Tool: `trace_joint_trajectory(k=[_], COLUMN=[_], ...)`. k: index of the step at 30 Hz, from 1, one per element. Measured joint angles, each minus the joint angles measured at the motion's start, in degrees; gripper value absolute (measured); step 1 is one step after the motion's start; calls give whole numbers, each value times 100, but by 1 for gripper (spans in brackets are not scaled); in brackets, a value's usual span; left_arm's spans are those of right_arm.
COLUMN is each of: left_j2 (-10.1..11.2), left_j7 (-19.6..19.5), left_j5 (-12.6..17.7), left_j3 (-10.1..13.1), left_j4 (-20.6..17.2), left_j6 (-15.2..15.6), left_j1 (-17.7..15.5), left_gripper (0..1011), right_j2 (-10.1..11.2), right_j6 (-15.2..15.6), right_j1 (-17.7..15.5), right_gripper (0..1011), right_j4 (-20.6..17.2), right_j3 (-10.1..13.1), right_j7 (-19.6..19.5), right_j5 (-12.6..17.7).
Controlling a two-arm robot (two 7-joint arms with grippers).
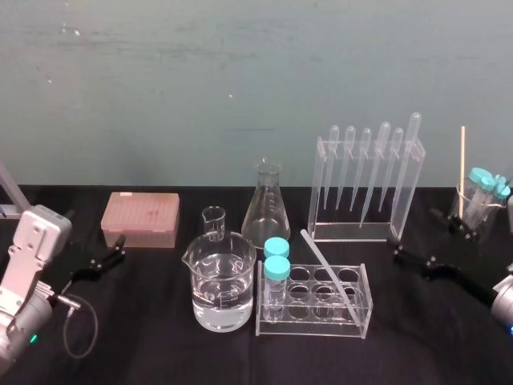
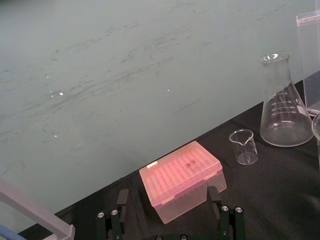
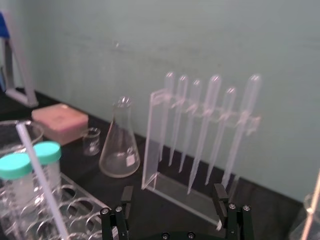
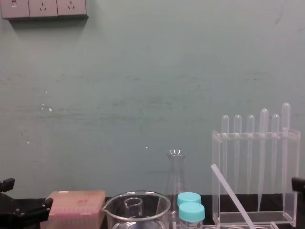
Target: Pick up the stirring rod with one hand, then place it down.
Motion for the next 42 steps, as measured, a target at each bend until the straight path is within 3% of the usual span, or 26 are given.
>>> trace_joint_trajectory(k=[42], left_j2=[0], left_j7=[0], left_j5=[0], left_j3=[0], left_j4=[0], left_j6=[0], left_j1=[0], left_gripper=[1000], right_j2=[5], right_j6=[13], right_j1=[1], right_gripper=[1003], right_j4=[8], right_j3=[-9], right_j7=[33], right_j5=[-4])
